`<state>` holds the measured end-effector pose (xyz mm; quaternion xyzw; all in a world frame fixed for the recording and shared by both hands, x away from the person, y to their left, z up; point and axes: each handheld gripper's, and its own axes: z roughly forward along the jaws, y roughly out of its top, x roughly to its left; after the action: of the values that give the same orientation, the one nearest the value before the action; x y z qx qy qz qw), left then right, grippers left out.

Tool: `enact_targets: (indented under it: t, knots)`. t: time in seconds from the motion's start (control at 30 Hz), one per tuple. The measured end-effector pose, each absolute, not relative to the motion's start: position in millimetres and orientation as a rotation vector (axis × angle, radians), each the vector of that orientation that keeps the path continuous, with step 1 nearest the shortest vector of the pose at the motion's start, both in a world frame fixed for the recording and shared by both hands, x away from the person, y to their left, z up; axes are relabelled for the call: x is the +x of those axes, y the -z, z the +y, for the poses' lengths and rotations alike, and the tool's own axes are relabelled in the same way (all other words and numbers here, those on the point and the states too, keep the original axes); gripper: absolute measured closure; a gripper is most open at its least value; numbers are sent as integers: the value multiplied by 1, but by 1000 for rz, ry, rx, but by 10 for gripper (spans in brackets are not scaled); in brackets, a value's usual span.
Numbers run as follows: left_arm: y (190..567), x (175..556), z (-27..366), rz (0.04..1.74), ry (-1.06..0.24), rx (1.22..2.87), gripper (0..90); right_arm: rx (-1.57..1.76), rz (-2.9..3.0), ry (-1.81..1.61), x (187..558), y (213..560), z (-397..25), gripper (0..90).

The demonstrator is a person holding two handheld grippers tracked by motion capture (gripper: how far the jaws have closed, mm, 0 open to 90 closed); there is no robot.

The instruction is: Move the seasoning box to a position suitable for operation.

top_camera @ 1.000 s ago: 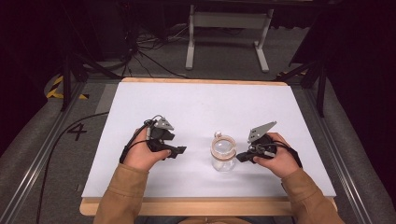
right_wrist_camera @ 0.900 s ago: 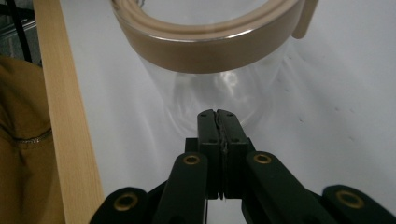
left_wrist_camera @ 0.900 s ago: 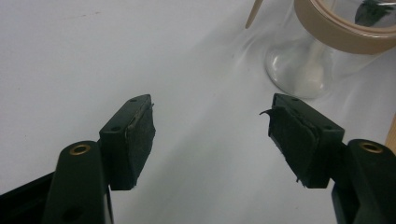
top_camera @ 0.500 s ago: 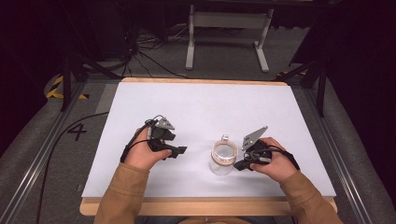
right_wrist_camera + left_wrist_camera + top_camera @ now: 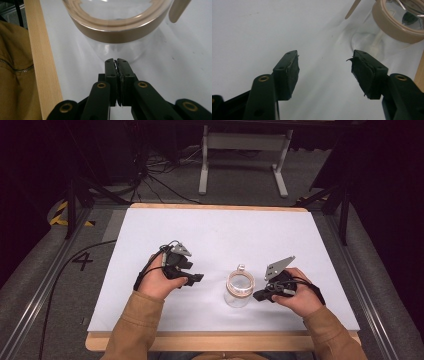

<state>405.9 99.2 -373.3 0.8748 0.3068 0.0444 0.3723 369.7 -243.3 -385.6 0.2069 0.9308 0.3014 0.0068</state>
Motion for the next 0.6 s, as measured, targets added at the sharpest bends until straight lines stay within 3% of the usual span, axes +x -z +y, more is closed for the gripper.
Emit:
enact_targets:
  t: [0.6]
  knots:
    - [349, 412, 73, 622, -133, 2061, 597, 779, 2763, -1019, 359, 379, -279, 874]
